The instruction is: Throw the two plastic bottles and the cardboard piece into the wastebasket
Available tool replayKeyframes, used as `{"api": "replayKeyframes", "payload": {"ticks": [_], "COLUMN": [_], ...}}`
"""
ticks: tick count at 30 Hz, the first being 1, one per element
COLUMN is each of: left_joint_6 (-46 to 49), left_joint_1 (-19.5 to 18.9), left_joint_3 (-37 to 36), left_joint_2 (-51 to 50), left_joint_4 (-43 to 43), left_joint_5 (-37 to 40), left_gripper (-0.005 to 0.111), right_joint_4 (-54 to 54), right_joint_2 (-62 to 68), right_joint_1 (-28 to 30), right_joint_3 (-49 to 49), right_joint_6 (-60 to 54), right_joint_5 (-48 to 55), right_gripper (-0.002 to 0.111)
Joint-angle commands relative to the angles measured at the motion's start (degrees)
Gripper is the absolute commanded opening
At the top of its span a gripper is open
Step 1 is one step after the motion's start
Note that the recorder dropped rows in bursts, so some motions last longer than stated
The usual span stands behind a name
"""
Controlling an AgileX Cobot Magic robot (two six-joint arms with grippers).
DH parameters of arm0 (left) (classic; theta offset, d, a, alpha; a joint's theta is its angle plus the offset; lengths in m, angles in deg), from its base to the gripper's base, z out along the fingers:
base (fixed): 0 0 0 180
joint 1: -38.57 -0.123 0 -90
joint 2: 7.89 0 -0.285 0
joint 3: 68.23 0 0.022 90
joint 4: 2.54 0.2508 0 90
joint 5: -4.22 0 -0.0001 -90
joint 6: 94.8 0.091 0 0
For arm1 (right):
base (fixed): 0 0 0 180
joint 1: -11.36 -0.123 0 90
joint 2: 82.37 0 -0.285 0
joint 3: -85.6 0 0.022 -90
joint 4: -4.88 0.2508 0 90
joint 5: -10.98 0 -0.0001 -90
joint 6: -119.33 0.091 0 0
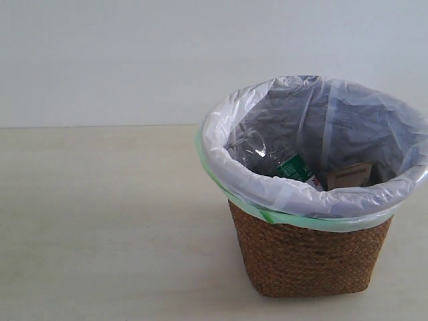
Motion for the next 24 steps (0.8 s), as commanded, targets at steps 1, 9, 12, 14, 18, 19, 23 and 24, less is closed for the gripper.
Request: {"api": "replayKeyframes", "payload": {"ticks": [1,9,12,14,18,19,23,24], "left_joint_6": [1.0,2.3,4.4,6.8,12.6,13.5,12.7,12.3], "left_joint_1": [-3.8,-13.1,-13.9,-14.0,-14.0,-14.0,-14.0,-14.0], "left_joint_3": [-6.1,-9.2,-9.2,-9.2,-9.2,-9.2,-9.2,-9.2], "left_joint_2": [1.7,1.7,1.7,1.7,1.7,1.7,1.7,1.7], "left_joint_4": [-0.6,-0.6,-0.3,0.0,1.7,1.8,2.2,2.5], "left_joint_5": [-12.0,-7.8,-3.4,-0.4,7.6,9.9,11.4,11.4], "left_gripper": [0.004,0.004,0.004,0.004,0.004,0.004,0.004,0.004], "right_joint_4": [-0.3,-0.3,-0.3,-0.3,-0.3,-0.3,-0.3,-0.3], "right_joint_2": [-0.3,-0.3,-0.3,-0.3,-0.3,-0.3,-0.3,-0.3], "right_joint_1": [0.3,0.3,0.3,0.3,0.3,0.3,0.3,0.3], "right_joint_3": [-0.1,-0.1,-0.1,-0.1,-0.1,-0.1,-0.1,-0.1], "right_joint_6": [-0.2,-0.2,-0.2,-0.2,-0.2,-0.2,-0.2,-0.2], "right_joint_5": [-0.3,-0.6,-0.6,-0.6,-0.6,-0.6,-0.6,-0.6], "right_gripper": [0.0,0.0,0.0,0.0,0.0,0.0,0.0,0.0]}}
